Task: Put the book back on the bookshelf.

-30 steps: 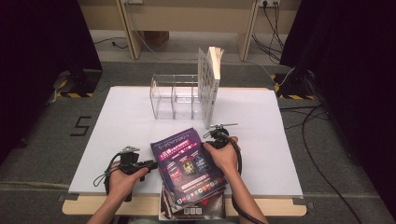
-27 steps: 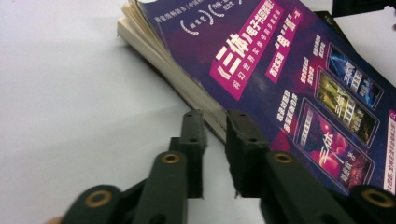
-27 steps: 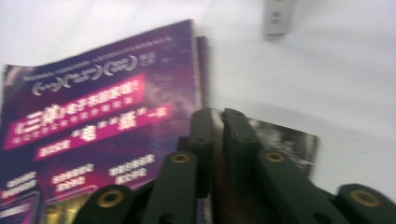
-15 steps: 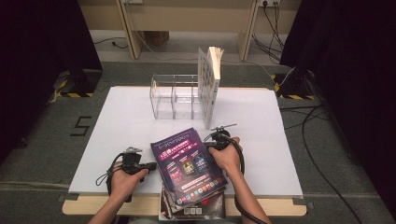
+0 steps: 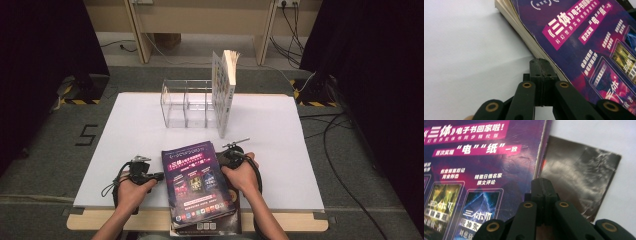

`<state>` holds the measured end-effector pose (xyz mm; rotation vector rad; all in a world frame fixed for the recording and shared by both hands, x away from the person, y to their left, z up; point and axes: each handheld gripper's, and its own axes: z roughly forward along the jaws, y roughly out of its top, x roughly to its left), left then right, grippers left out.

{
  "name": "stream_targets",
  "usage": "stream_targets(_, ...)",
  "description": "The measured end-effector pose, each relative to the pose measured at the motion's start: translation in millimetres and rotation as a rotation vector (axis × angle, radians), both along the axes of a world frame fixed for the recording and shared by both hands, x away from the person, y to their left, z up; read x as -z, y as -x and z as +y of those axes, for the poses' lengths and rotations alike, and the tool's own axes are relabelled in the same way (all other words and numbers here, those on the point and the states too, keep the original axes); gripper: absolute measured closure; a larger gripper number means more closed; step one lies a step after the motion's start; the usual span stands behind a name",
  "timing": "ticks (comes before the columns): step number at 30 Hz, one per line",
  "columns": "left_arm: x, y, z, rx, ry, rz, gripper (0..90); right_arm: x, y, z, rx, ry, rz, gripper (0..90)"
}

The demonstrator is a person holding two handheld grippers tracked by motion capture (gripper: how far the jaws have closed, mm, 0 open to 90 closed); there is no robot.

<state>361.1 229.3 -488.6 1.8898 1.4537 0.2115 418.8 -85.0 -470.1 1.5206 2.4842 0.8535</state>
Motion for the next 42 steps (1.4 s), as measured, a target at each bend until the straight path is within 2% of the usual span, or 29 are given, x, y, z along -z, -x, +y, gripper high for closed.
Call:
stream_targets(6,-0.6,-1.8,4.6,-0.026,-0.004,-0.001,89.2,-1.8,10.5,4.0,-0.023,0.001,0.043,90.0)
stream_targets(16,-1.4,-5.3,6.0,-0.04,-0.017,0.0,89.5,-3.0,19.8,8.9,-0.049,0.023,0.054,90.0)
stream_targets(28,-2.2,-5.5,5.6,-0.041,-0.018,0.002,89.5,-2.7,21.2,9.5,-0.042,0.023,0.048,90.0)
stream_targets(32,-3.6,-5.1,4.6,-0.044,-0.019,-0.004,89.6,-3.0,22.7,11.0,-0.044,0.039,0.035,90.0)
stream_targets(38,-3.5,-5.3,6.1,-0.037,-0.021,-0.012,88.5,-3.6,22.5,8.8,-0.059,0.029,0.056,90.0)
stream_targets(39,-4.2,-5.2,8.3,-0.041,-0.008,-0.015,85.8,-3.6,21.1,7.5,-0.06,0.025,0.06,86.3)
stream_targets(40,-5.9,-4.7,11.8,-0.049,0.026,-0.016,81.1,-4.5,18.6,5.4,-0.055,0.015,0.058,80.8)
stream_targets(42,-13.1,-1.3,16.4,-0.06,0.071,-0.049,77.6,-8.7,12.3,0.8,-0.021,-0.032,0.036,78.7)
